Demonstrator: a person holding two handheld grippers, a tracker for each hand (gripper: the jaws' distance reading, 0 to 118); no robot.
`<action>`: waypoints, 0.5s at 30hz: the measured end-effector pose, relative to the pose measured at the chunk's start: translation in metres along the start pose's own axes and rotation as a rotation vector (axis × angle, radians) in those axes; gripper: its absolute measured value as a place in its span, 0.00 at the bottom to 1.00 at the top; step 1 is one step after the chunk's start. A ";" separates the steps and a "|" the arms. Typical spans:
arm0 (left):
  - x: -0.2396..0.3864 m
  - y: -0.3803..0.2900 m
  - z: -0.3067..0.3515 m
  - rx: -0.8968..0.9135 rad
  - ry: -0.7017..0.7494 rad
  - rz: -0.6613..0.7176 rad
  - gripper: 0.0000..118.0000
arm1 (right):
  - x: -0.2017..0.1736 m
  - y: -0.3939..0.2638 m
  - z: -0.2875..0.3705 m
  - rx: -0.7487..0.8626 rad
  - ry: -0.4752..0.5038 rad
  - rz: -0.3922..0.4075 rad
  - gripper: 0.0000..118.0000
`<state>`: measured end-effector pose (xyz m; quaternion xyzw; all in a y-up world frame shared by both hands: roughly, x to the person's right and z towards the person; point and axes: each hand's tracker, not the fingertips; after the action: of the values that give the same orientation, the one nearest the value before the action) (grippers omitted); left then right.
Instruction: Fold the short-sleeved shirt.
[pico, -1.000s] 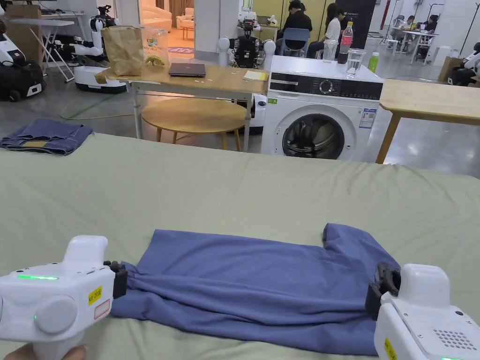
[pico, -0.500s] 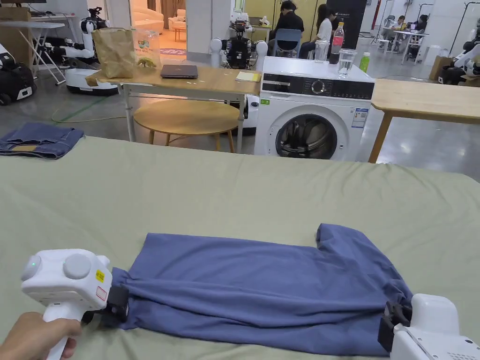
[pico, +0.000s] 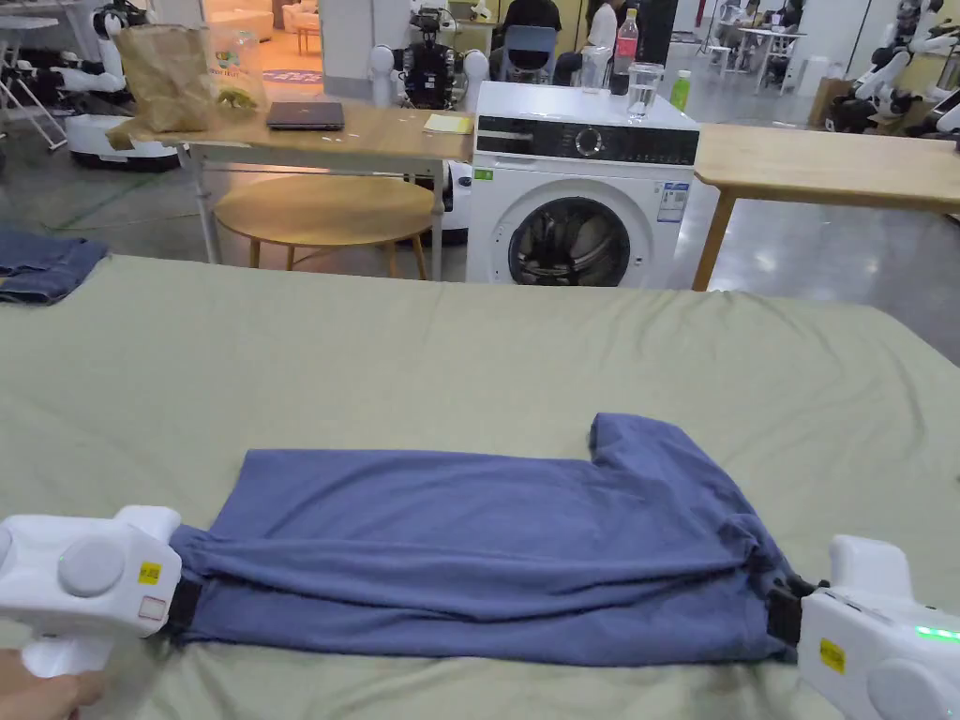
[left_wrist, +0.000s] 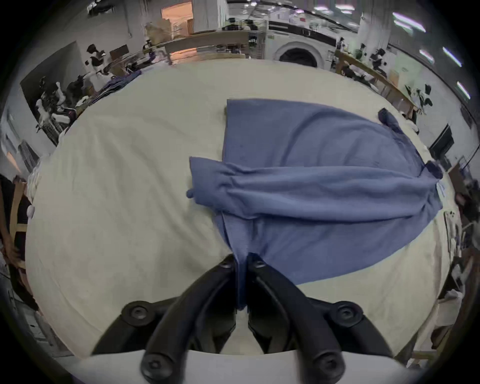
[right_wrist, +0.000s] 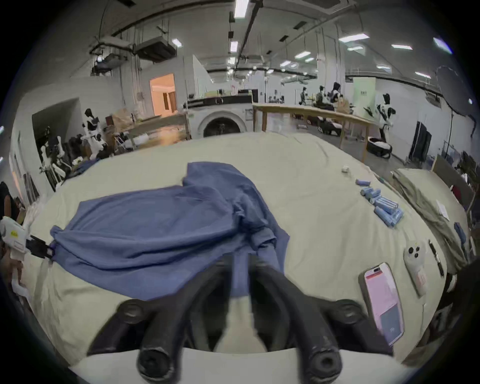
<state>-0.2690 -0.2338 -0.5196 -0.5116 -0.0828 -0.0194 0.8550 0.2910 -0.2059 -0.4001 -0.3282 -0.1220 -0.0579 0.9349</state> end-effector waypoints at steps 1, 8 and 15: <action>-0.001 -0.001 0.005 0.006 -0.002 -0.001 0.00 | 0.005 0.005 -0.008 -0.036 -0.004 0.006 0.37; 0.000 -0.008 0.022 0.065 -0.016 -0.006 0.00 | 0.018 0.005 -0.079 -0.298 0.016 0.050 0.56; 0.004 -0.019 0.015 0.054 -0.015 0.006 0.00 | 0.001 -0.009 -0.081 -0.309 0.093 0.062 0.07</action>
<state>-0.2696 -0.2295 -0.4954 -0.4886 -0.0883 -0.0108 0.8680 0.3057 -0.2633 -0.4559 -0.4687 -0.0580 -0.0622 0.8793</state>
